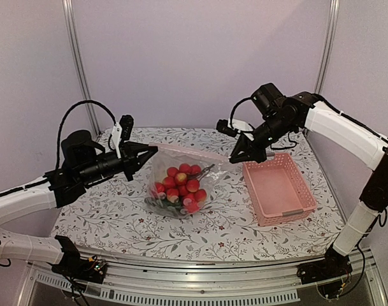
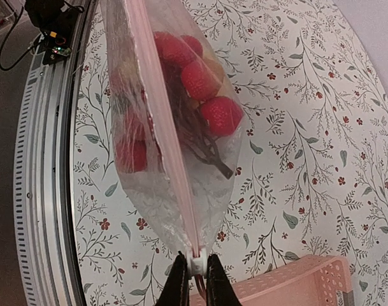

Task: Place the food in the zip-top bag and seal the zipper
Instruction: Zip the zipper on the zipper food storage bag.

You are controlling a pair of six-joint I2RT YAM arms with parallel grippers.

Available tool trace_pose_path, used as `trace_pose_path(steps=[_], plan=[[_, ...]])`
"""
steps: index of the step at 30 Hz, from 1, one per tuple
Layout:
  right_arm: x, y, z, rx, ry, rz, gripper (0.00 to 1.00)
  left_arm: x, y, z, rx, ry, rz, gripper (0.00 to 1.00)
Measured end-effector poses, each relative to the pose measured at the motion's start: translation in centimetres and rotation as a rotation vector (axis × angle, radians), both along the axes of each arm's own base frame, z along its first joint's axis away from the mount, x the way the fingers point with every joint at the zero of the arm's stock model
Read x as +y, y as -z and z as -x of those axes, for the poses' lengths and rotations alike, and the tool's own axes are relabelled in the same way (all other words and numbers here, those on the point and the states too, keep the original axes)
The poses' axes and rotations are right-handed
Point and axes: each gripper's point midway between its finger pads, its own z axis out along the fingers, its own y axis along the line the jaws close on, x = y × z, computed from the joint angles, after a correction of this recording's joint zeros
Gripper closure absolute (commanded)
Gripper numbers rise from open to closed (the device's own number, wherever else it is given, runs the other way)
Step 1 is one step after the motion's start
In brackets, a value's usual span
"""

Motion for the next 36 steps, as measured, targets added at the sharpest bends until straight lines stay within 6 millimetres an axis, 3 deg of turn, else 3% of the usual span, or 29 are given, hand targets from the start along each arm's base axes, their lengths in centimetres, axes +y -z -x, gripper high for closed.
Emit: trace_pose_path(steps=[27,32,36], plan=[[-1.2,0.2,-0.6,0.001,0.020,0.011,1.00,0.7,0.2,-0.7,0.001,-0.014,0.010,1.00],[-1.3,-1.8,-2.6,-0.030,0.045,-0.025,1.00,0.6,1.0,-3.8,0.010,-0.029,0.005,1.00],[-0.5,-4.0,-6.6,-0.096,0.083,-0.052,1.00,-0.2,0.1,-8.4,0.003,-0.035,0.010,1.00]])
